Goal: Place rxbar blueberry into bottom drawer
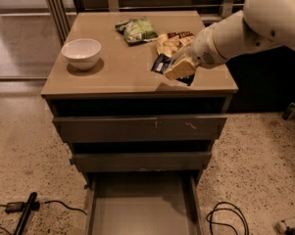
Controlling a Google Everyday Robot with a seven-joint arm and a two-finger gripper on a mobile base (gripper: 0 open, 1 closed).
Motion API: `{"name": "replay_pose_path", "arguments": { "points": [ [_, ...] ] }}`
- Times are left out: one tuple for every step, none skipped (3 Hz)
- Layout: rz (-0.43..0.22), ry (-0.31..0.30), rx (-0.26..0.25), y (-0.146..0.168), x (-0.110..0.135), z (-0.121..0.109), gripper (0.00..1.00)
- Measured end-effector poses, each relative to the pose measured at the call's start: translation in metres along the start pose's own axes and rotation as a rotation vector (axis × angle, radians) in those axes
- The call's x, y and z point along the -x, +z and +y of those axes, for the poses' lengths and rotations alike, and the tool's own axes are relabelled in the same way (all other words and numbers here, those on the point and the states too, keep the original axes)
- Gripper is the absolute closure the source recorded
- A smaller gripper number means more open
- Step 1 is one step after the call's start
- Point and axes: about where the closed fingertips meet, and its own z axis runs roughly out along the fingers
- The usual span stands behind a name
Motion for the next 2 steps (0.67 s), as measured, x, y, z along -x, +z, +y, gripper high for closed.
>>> {"name": "replay_pose_path", "arguments": {
  "points": [
    [-0.022,-0.01,0.025,-0.0114,-0.035,0.0435,1.0],
    [-0.021,-0.02,0.033,-0.0101,-0.0327,0.051,1.0]
  ]
}}
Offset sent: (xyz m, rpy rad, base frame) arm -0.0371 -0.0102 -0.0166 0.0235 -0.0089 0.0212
